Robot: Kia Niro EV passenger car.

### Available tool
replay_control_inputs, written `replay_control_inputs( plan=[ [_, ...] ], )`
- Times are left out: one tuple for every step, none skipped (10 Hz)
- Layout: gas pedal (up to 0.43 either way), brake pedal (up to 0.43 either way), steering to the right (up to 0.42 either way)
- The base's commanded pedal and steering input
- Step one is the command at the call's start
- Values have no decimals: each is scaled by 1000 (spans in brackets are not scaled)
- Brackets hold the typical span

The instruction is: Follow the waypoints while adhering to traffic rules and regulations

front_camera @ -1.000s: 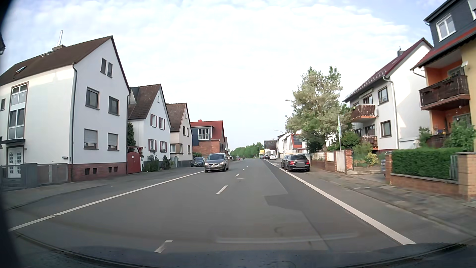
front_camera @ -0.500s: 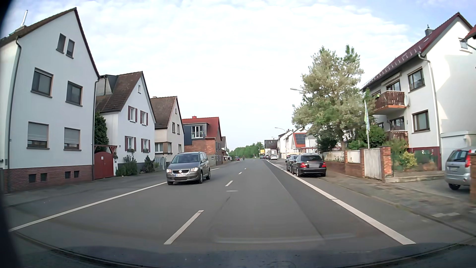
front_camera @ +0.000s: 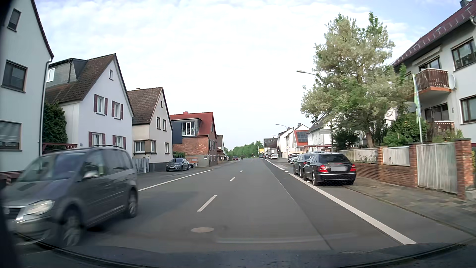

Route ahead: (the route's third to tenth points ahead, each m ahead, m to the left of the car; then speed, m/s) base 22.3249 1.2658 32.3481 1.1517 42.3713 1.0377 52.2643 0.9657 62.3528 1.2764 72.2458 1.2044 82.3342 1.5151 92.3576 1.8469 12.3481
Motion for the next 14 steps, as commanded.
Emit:
replay_control_inputs(
  plan=[
    [110, 0, -1],
    [110, 0, -1],
    [110, 0, 0],
    [110, 0, -1],
    [118, 0, -1],
    [118, 0, -1],
    [118, 0, -1],
    [118, 0, -1],
    [118, 0, -1],
    [118, 0, -1],
    [118, 0, -1],
    [118, 0, -1],
    [118, 0, 0],
    [118, 0, -1]
  ],
)
